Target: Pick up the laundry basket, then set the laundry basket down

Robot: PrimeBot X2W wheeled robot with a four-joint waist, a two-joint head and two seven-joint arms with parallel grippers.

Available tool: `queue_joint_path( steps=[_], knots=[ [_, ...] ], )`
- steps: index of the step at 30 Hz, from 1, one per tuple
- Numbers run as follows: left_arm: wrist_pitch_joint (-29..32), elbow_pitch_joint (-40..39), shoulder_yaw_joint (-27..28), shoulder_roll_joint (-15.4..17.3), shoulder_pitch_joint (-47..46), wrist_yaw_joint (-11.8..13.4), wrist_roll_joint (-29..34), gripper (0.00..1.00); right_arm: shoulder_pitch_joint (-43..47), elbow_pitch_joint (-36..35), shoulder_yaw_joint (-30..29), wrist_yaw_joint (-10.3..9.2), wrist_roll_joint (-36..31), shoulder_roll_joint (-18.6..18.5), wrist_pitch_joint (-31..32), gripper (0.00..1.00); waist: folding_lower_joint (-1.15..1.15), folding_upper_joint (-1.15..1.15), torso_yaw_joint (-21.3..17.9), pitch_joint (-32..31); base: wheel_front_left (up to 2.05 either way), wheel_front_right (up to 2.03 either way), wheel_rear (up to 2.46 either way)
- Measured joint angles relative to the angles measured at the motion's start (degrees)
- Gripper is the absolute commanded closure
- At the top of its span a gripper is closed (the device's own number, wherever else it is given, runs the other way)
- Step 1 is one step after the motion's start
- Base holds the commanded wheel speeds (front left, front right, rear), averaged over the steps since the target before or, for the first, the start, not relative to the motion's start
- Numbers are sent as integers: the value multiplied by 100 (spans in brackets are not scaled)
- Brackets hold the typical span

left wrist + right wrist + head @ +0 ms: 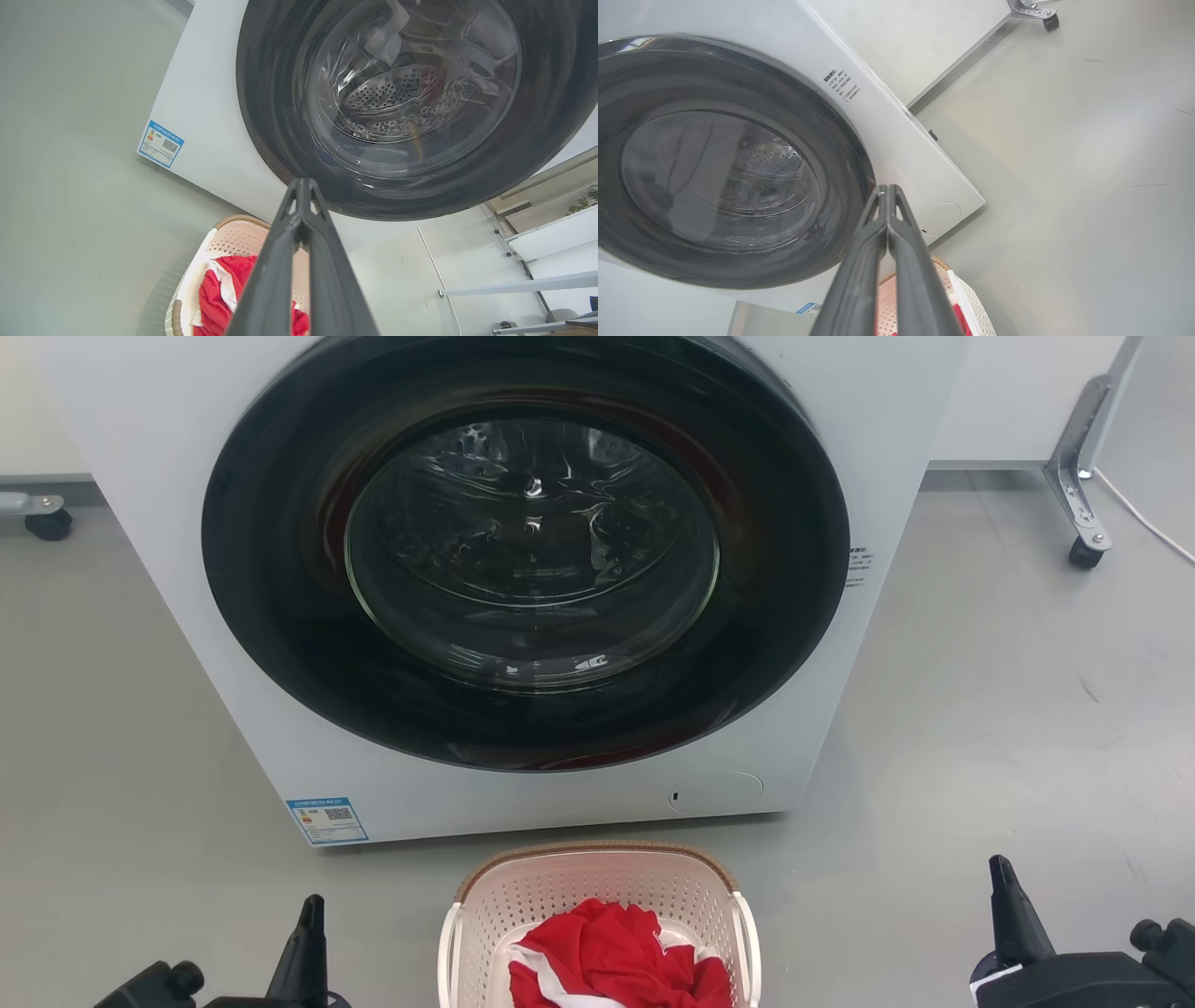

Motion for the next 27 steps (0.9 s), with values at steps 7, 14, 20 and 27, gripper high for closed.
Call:
queue_joint_path(
  steps=[7, 14, 20, 27],
  knots=[
    [107, 86, 109, -33, -65, -63, -552, 100, -53, 82, -157, 94, 506, 55, 124, 100, 0, 0, 2, -11, 0, 0, 0],
    [227, 176, 231, -69, -140, -163, -1024, 100, -126, 158, -316, 194, 1028, 109, 258, 100, 0, 0, 3, -21, 0, 0, 0],
    [323, 236, 347, -98, -237, -261, -1430, 100, -169, 237, -457, 289, 1477, 160, 371, 100, 0, 0, 4, -30, 0, 0, 0],
    [452, 320, 454, -129, -328, -360, -1975, 100, -216, 314, -614, 374, 1972, 223, 508, 100, 0, 0, 6, -40, 0, 0, 0]
  ],
)
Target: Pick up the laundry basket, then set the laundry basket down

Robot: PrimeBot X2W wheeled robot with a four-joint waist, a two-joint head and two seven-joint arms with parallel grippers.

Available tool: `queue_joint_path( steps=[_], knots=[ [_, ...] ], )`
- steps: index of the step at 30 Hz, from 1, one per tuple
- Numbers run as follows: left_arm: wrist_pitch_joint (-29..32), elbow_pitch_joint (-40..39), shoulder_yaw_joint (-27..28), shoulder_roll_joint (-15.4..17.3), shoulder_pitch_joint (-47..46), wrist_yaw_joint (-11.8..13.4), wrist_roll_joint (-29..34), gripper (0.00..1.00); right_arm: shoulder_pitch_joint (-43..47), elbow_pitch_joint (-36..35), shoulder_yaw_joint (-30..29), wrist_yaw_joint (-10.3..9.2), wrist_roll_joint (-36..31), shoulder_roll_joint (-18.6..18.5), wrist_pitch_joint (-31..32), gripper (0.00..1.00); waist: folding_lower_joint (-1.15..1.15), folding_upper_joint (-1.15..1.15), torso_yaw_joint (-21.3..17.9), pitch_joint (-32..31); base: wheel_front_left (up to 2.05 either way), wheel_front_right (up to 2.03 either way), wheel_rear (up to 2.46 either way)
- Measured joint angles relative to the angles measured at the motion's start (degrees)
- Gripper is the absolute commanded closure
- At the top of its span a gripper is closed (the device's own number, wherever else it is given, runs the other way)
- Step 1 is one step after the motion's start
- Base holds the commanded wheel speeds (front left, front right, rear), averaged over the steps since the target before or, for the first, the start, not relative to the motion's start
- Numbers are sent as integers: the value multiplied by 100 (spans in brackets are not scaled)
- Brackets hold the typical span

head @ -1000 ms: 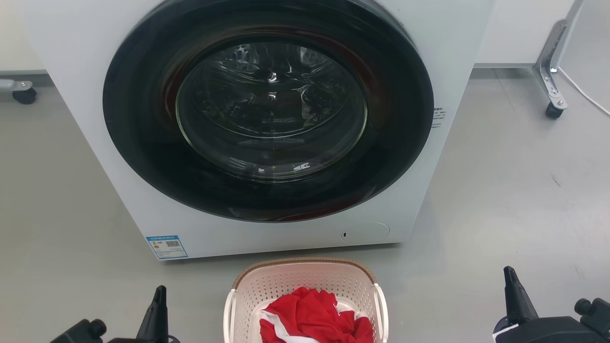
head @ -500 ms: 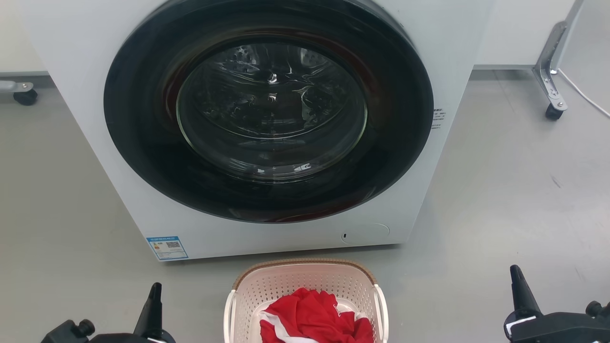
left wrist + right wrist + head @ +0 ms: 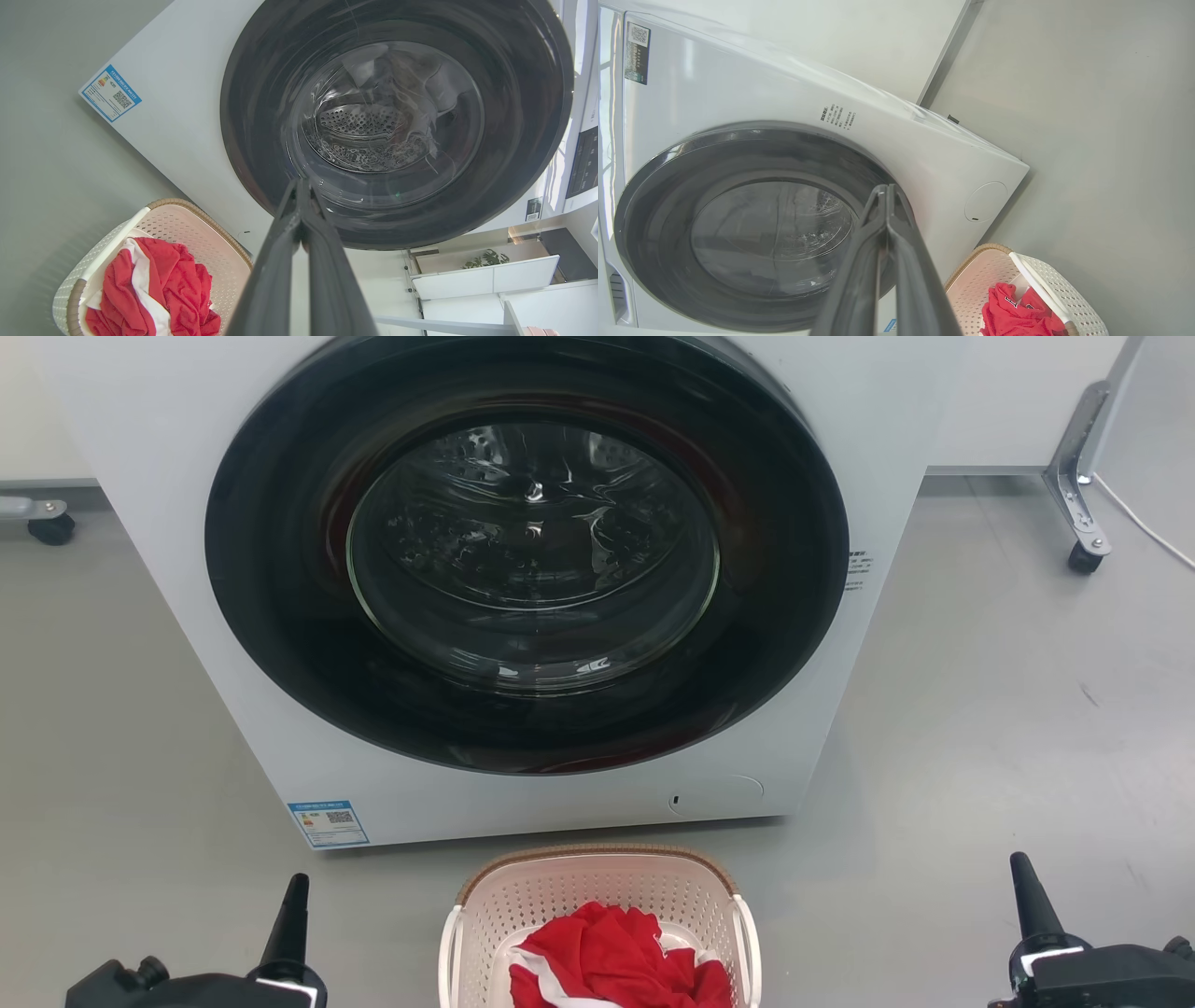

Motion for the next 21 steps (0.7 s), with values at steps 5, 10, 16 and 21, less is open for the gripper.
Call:
queue_joint_path(
  steps=[5, 10, 16, 21],
  knots=[
    [75, 62, 94, -30, -29, -54, -359, 100, -72, 46, -109, 74, 366, 27, 100, 100, 0, 0, 1, -8, 0, 0, 0],
    [142, 116, 159, -42, -98, -104, -608, 100, -75, 110, -204, 118, 672, 57, 163, 100, 0, 0, 2, -14, 0, 0, 0],
    [222, 179, 272, -67, -165, -204, -1070, 100, -133, 168, -341, 204, 1101, 118, 287, 100, 0, 0, 3, -22, 0, 0, 0],
    [304, 243, 348, -88, -255, -260, -1416, 100, -187, 221, -453, 276, 1466, 151, 379, 100, 0, 0, 4, -30, 0, 0, 0]
  ],
)
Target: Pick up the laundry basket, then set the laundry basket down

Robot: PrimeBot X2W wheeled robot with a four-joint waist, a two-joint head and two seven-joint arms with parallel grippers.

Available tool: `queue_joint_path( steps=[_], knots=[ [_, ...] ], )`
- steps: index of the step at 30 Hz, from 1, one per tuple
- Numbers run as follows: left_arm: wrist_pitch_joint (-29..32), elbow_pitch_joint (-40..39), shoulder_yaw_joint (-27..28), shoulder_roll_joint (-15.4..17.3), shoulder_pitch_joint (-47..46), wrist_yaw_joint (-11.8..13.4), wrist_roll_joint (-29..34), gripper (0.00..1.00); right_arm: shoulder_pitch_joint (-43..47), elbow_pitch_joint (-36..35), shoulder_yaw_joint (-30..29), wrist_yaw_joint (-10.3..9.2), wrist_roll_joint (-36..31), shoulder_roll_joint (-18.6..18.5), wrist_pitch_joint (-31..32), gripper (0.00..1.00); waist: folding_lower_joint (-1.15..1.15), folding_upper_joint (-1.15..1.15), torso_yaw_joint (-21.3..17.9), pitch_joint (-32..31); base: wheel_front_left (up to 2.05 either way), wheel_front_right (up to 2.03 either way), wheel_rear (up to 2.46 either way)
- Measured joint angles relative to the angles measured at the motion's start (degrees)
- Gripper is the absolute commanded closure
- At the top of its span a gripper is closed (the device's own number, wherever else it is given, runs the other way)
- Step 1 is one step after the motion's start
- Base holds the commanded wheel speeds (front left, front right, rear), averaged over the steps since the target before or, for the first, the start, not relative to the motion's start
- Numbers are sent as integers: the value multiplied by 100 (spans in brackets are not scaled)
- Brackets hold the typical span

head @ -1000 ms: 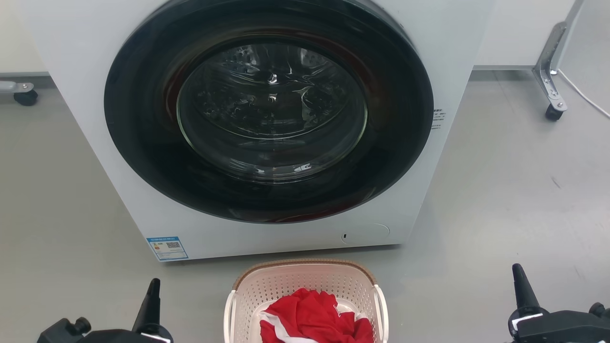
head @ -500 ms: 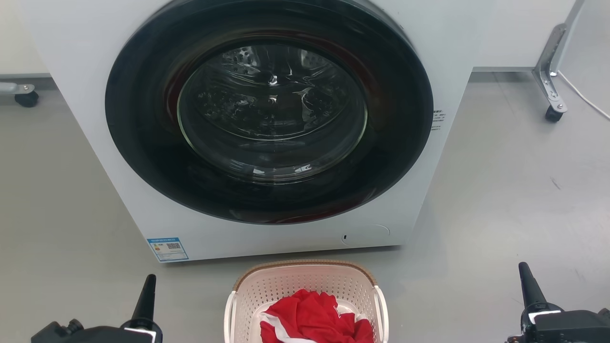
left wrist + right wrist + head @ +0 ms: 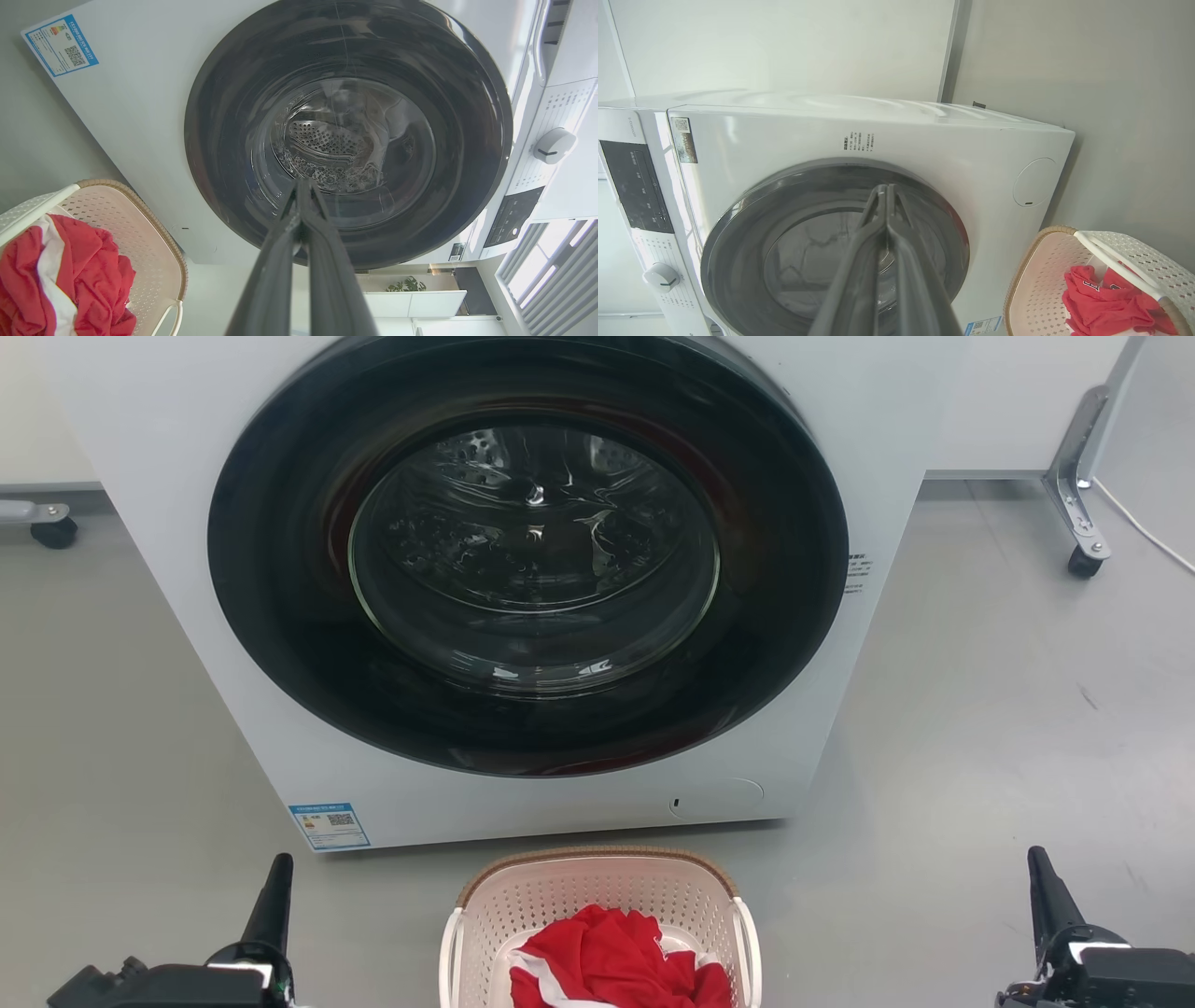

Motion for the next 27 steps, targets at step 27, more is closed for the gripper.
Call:
queue_joint_path(
  steps=[27],
  knots=[
    [146, 99, 157, -55, -118, -137, -651, 100, -106, 112, -198, 127, 648, 71, 168, 100, 0, 0, 2, -12, 0, 0, 0]
  ],
)
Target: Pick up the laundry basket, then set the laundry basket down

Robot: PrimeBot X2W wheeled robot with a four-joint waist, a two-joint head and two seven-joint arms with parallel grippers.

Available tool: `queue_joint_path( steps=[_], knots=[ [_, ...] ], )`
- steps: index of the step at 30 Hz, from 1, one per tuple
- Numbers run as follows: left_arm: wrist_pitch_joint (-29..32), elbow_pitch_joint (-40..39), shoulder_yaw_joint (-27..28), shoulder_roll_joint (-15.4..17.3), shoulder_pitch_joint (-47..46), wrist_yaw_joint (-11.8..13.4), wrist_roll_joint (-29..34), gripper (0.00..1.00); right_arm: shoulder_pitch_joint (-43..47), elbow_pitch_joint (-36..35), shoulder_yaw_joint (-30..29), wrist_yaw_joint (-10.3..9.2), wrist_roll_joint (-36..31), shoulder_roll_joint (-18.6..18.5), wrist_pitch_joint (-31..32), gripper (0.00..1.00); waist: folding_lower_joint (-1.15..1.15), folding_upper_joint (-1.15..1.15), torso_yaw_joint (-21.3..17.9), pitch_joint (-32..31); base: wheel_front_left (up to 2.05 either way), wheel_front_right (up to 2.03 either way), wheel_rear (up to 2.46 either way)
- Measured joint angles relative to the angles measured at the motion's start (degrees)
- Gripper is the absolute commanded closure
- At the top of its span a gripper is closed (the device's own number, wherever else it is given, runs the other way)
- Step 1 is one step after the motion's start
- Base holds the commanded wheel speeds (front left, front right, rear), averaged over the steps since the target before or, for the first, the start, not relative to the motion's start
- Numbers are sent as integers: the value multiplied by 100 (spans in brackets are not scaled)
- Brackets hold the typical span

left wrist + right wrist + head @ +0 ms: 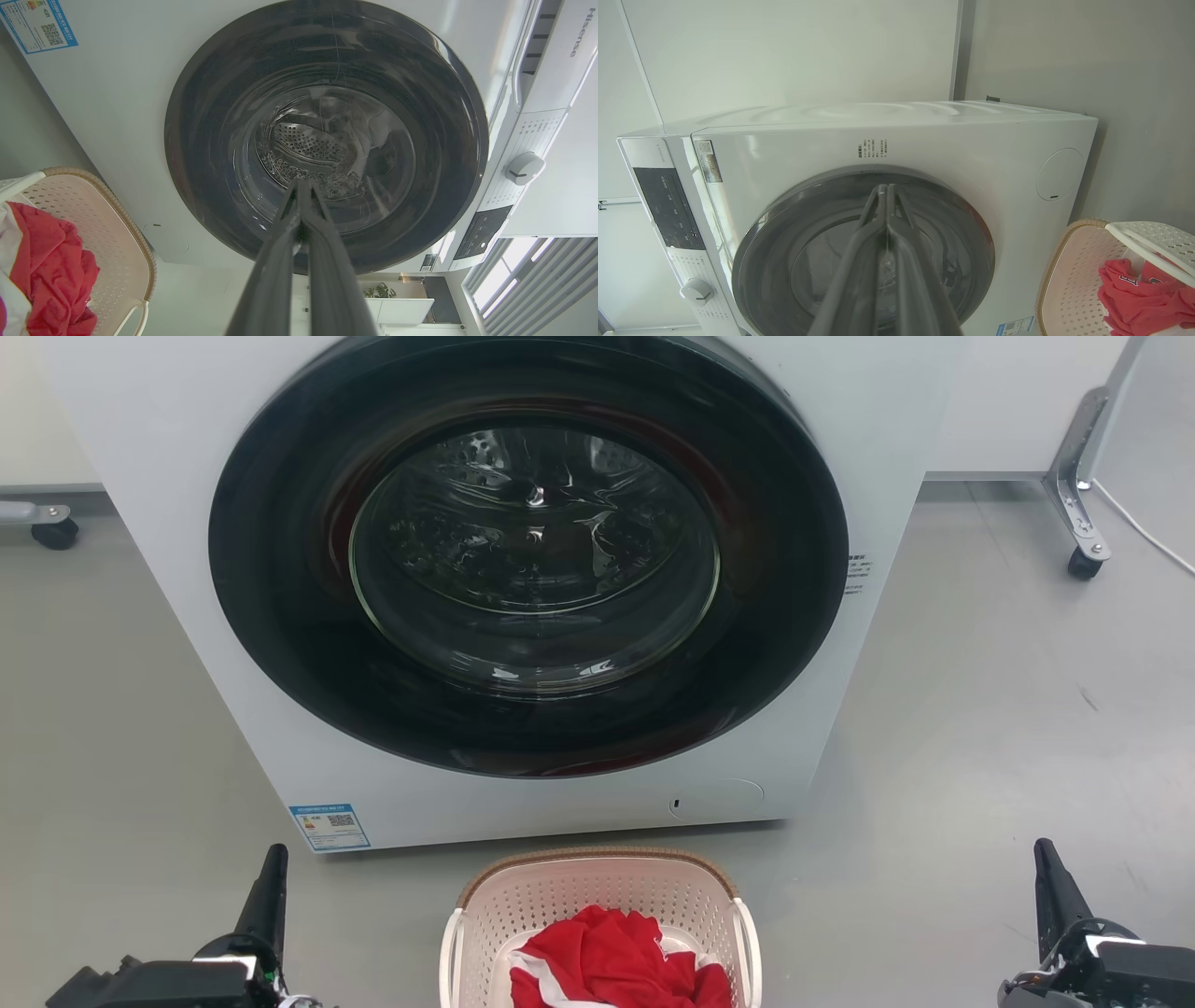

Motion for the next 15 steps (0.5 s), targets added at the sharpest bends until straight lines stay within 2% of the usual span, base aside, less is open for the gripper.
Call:
queue_joint_path(
  steps=[15],
  knots=[
    [0, 3, 0, 0, 0, 0, 0, 100, 0, 0, 1, 9, 1, 0, 0, 100, 0, 0, 0, 0, 0, 0, 0]
  ],
)
